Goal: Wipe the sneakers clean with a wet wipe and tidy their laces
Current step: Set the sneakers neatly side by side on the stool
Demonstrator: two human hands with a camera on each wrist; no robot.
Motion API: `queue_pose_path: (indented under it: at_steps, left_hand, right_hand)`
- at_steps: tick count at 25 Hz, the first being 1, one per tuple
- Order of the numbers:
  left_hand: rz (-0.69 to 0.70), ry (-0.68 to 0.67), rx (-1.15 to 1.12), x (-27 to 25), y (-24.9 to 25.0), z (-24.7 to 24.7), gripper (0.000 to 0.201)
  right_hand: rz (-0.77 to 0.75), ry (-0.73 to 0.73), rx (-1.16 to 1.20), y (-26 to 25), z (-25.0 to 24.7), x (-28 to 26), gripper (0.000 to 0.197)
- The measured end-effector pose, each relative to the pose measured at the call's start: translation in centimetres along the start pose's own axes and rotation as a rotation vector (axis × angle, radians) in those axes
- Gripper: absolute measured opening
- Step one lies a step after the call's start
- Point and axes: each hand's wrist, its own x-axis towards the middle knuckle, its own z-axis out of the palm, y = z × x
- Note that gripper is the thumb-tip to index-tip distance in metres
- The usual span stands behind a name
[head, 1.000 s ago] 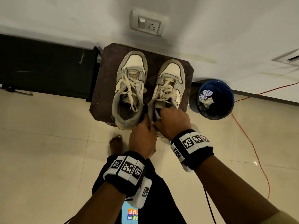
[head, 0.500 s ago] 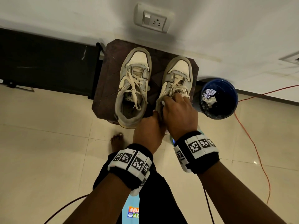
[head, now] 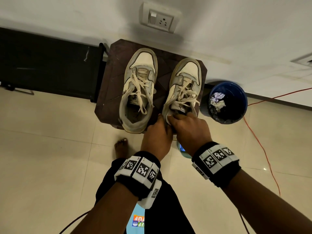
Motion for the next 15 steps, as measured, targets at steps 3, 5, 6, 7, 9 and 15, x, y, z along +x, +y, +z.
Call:
queue_pose_path:
  at_steps: [3, 5, 6, 7, 9, 15]
  left_hand:
    - [-0.002, 0.009, 0.041, 0.4, -0.4, 0.1, 0.044]
    - [0.032, 0.000, 0.043, 0.5, -0.6, 0.1, 0.042]
    - [0.045, -0.006, 0.042, 0.4, -0.6, 0.1, 0.042]
    - [0.049, -0.013, 0.038, 0.2, -0.5, 0.0, 0.042]
    - [0.053, -0.007, 0.009, 0.1, -0.3, -0.1, 0.041]
    - [0.042, 0.025, -0.063, 0.4, -0.6, 0.0, 0.034]
  right_hand:
    - [-0.050, -0.105, -0.060, -0.5, -1.3, 1.4, 0.022]
    - [-0.083, -0.139, -0.083, -0.6, -1.3, 2.3, 0.027]
    - [-0.091, -0.142, -0.092, -0.5, -1.2, 2.8, 0.029]
    - [-0.086, -0.159, -0.104, -0.4, -1.2, 3.1, 0.030]
    - [-0.080, -0.203, -0.138, -0.2, -1.5, 3.7, 0.030]
    - [-0.064, -0.404, -0.112, -0.4, -2.6, 2.4, 0.022]
